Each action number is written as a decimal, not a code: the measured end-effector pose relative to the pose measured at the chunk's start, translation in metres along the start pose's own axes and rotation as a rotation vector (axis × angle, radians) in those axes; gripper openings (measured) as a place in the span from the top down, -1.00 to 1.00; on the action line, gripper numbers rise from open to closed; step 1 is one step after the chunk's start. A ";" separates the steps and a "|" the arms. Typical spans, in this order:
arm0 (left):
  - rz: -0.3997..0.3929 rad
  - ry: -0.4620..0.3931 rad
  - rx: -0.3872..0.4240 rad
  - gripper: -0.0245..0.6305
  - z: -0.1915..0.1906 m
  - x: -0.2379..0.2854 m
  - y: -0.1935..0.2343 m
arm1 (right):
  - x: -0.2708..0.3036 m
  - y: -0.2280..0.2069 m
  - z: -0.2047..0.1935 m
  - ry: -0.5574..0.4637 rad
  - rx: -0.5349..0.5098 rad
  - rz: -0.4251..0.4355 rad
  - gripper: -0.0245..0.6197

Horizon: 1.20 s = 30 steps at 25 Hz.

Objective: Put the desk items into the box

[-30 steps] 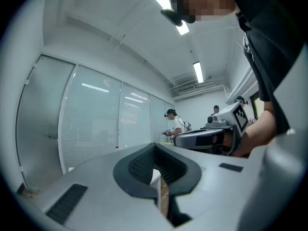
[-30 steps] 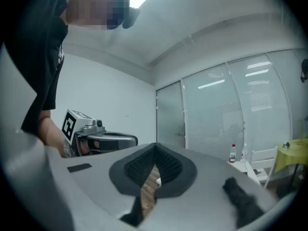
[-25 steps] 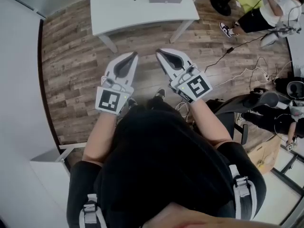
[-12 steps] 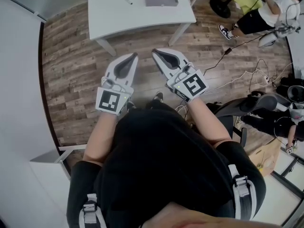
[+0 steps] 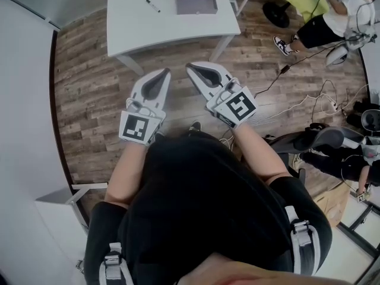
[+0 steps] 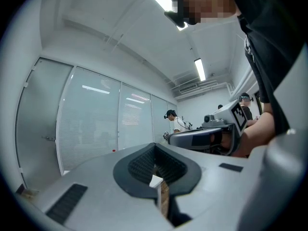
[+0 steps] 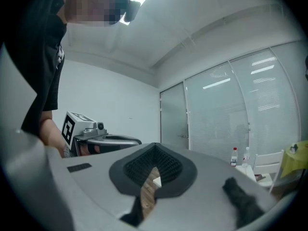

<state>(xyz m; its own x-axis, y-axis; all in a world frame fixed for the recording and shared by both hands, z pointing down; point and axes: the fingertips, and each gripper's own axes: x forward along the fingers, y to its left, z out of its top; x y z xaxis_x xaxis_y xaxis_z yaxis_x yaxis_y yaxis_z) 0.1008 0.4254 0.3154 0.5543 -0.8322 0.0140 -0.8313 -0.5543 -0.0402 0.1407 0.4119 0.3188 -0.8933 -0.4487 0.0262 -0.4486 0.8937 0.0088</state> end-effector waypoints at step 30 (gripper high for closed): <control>-0.029 -0.001 -0.041 0.89 -0.031 0.093 0.162 | 0.141 -0.121 -0.026 0.042 0.043 -0.044 0.88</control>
<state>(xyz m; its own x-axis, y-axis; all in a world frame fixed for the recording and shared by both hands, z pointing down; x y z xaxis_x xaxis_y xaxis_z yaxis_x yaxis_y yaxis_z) 0.0163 0.2575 0.3408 0.5783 -0.8157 0.0137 -0.8158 -0.5783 0.0012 0.0697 0.2410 0.3474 -0.8714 -0.4858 0.0684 -0.4886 0.8719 -0.0322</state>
